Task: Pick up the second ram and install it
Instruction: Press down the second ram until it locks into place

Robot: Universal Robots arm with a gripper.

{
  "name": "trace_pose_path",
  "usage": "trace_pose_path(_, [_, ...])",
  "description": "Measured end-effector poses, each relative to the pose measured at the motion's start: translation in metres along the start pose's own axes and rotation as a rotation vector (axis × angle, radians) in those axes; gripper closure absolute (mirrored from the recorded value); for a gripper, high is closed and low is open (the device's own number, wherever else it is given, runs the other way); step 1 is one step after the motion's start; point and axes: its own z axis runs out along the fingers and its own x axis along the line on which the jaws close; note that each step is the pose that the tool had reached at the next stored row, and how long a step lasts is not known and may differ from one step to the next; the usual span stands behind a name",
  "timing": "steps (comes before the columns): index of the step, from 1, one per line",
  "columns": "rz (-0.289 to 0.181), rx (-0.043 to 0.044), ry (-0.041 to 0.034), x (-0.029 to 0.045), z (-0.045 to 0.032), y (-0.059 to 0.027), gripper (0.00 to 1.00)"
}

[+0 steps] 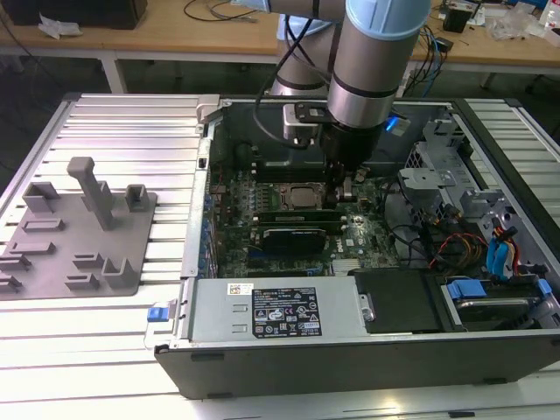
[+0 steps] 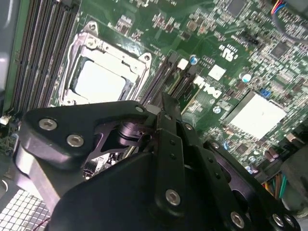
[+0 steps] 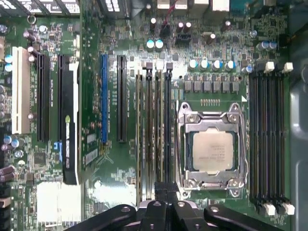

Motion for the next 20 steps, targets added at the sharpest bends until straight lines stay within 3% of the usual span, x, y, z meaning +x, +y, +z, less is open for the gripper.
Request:
trace_pose_path(3, [0.0,0.0,0.0,-0.0001,-0.0003,-0.0131,0.92])
trace_pose_path(20, [0.0,-0.0001,-0.0004,-0.0002,0.0141,-0.0141,0.92])
